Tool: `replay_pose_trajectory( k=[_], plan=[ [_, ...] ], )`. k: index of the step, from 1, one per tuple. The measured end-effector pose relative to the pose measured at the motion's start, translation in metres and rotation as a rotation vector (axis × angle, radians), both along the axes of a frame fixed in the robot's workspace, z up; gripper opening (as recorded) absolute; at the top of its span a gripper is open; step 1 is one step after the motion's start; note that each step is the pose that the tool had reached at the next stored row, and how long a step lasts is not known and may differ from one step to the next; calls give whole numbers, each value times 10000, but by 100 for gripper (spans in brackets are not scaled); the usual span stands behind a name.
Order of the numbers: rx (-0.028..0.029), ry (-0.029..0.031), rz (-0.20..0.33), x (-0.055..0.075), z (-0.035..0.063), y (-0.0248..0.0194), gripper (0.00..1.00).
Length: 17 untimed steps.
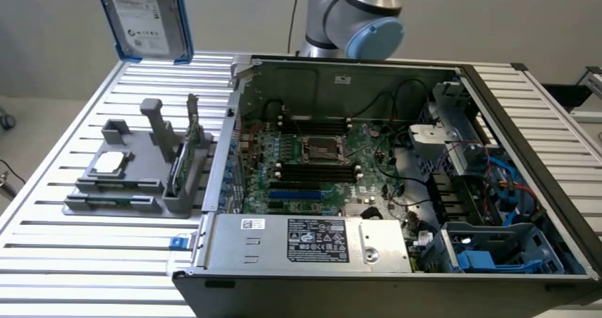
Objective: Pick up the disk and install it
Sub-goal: 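Pick up the disk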
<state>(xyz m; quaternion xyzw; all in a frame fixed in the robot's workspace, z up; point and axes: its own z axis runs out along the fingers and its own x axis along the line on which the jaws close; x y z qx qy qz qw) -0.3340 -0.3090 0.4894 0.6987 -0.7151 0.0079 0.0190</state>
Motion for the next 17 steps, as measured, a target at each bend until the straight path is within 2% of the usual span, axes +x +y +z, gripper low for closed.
replay_pose_trajectory(
  k=[3, 10, 17],
  plan=[
    [4, 3, 0, 114, 95, -55, 33],
    [7, 13, -1, 426, 229, -178, 33],
    [6, 65, 0, 743, 364, -276, 33]
  ],
)
